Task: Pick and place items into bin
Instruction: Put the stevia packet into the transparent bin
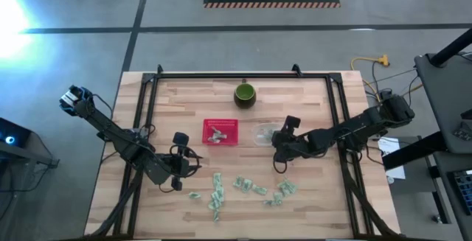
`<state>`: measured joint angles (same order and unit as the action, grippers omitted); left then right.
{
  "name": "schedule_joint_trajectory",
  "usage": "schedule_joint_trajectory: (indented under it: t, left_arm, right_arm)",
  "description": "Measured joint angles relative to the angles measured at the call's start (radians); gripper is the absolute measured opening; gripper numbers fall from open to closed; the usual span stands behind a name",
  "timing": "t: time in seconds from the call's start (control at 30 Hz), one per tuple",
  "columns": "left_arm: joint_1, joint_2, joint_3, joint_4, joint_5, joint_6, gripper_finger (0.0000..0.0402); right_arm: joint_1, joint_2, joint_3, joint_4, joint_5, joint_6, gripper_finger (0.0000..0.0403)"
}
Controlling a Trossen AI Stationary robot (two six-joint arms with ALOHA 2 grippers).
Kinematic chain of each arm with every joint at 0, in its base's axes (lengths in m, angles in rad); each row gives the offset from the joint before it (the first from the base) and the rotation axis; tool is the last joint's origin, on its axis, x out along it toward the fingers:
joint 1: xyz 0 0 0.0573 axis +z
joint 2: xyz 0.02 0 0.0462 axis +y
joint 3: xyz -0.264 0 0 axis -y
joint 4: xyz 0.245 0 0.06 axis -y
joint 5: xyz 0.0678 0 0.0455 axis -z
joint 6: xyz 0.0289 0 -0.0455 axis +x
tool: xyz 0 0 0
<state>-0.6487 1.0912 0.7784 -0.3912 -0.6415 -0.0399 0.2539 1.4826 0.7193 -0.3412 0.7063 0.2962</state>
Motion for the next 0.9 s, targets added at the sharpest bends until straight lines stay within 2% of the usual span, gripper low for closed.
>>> schedule_joint_trajectory:
  t: [0.2,0.53,0.7,0.9]
  left_arm:
    - [0.000,0.000,0.000,0.000,0.000,0.000,0.0123]
    - [0.000,0.000,0.000,-0.001,0.000,-0.002,0.0123]
    - [0.000,0.000,0.000,-0.002,0.000,-0.002,0.0123]
    - [0.000,0.000,0.000,-0.003,0.000,-0.001,0.0123]
  right_arm:
    - [0.007,-0.012,0.005,-0.028,-0.010,-0.004,0.0116]
    - [0.129,-0.114,0.010,-0.099,-0.265,0.133,0.0118]
    - [0.253,-0.128,-0.001,-0.102,-0.273,0.239,0.0110]
    - [0.391,-0.073,-0.009,-0.064,-0.263,0.363,0.0102]
